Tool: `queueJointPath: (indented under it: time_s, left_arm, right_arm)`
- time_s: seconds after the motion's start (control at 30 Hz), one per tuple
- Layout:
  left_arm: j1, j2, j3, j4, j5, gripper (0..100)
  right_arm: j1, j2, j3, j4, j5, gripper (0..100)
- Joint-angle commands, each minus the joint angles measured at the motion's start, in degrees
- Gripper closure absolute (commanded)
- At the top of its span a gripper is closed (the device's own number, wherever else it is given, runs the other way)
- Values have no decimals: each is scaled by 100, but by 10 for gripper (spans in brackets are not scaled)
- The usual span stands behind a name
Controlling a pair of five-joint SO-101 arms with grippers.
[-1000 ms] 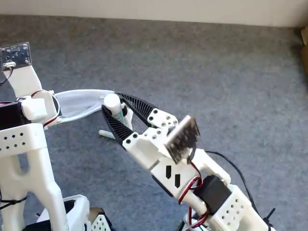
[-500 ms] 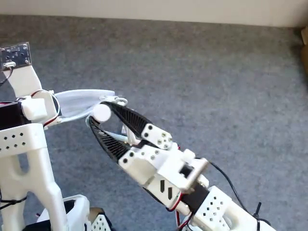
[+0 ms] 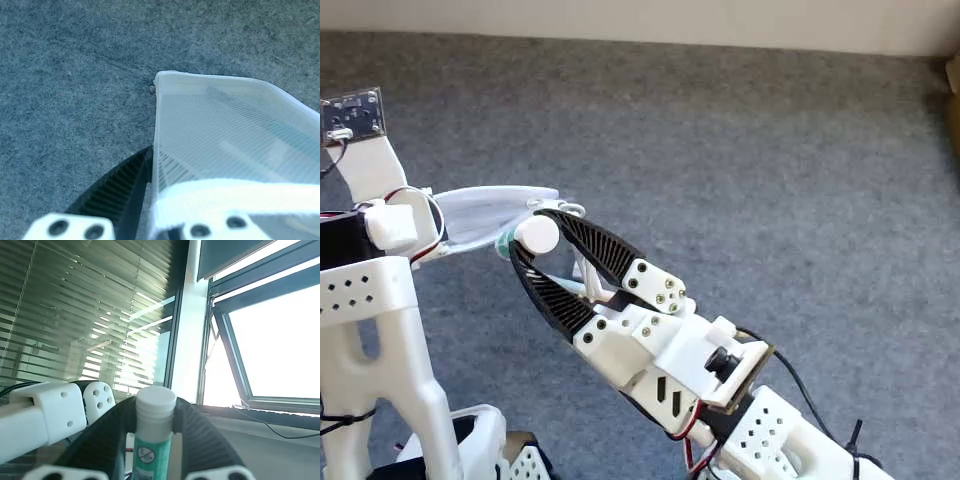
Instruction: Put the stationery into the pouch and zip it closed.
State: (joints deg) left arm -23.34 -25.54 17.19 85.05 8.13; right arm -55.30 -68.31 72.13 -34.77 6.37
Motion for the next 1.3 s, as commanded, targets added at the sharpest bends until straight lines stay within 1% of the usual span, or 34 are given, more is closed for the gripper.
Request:
queueJointPath:
  time_s: [0.0,0.17,0.37,0.5,0.83,1.17,1.2,1.27]
  left_arm:
    - [4,119,163,-88,44,994]
    - [4,119,171,-88,44,994]
    - [4,119,171,-88,44,994]
    - [4,119,171,-88,44,994]
    - [4,119,180,-88,44,994]
    - [4,119,233,-141,44,994]
    - [4,119,233,-141,44,994]
    - [4,119,233,-141,44,994]
  right_arm:
    - [57,796,-567,-514,-211,993]
    - [418,2105,-919,-1446,-229,993]
    - [426,3310,-945,-2264,-229,993]
    - [426,3873,-936,-2589,-229,993]
    - [426,4681,-919,-2624,-229,993]
    - [418,4963,-927,-2598,-229,987]
    - [418,4954,-927,-2598,-229,980]
    - [418,4936,-910,-2589,-229,934]
